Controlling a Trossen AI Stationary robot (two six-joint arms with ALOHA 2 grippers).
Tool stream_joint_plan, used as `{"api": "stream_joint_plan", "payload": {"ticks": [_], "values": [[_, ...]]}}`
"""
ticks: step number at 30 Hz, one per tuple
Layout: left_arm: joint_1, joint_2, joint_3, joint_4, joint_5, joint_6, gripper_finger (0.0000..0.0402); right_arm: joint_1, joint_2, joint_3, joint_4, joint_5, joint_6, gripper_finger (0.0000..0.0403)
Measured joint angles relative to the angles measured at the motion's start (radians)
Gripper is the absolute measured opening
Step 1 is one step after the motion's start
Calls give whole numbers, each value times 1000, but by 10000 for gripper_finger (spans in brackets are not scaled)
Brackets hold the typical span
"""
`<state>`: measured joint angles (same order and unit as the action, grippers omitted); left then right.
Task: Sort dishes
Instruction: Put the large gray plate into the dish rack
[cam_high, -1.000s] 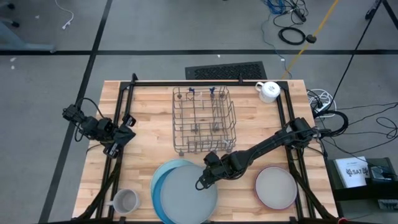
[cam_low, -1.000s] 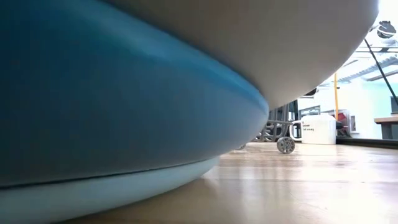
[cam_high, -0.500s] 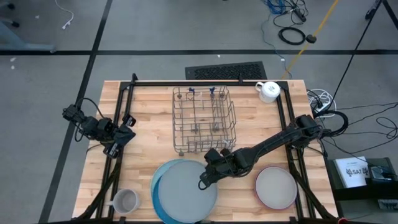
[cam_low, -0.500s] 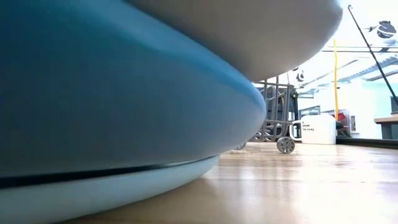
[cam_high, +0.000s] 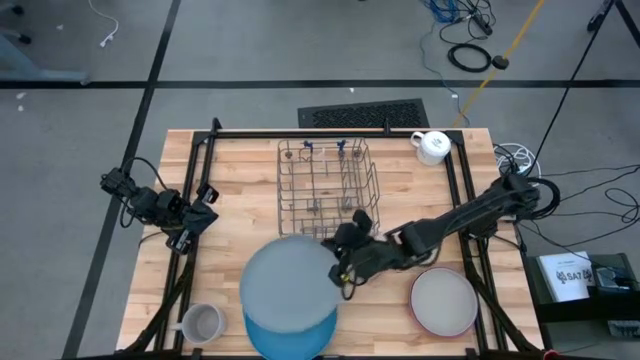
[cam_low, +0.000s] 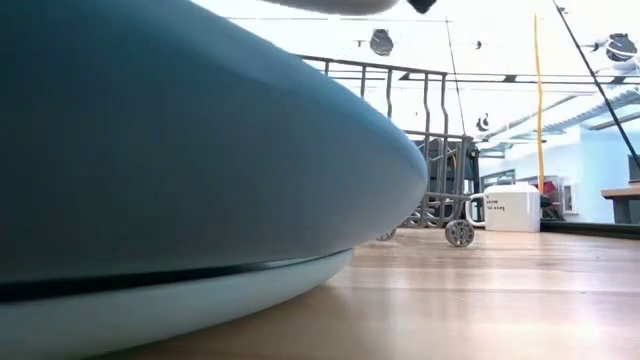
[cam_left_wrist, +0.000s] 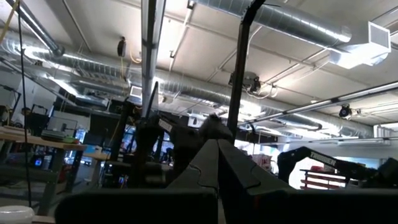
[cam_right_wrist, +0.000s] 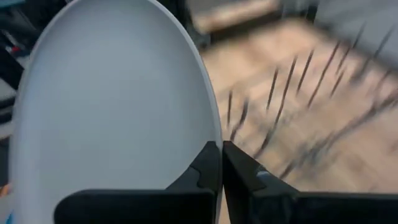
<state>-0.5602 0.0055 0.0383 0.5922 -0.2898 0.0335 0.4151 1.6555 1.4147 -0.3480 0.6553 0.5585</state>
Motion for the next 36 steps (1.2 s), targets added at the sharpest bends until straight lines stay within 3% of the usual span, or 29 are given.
{"api": "stream_joint_plan", "payload": {"ticks": [10, 17, 22, 29, 36], "values": [[0, 0, 0, 3, -58, -2, 2, -1, -193, 0, 126, 436, -431, 0], [0, 0, 0, 1, -59, -1, 2, -4, -266, 0, 389, 551, -813, 0], [0, 0, 0, 4, -70, 74, 2, -14, -281, 0, 464, 668, -1034, 0], [0, 0, 0, 31, -148, 280, 2, -72, -274, 0, 404, 785, -1118, 0], [0, 0, 0, 84, -165, 313, 2, -149, -274, 0, 399, 811, -1125, 0]]}}
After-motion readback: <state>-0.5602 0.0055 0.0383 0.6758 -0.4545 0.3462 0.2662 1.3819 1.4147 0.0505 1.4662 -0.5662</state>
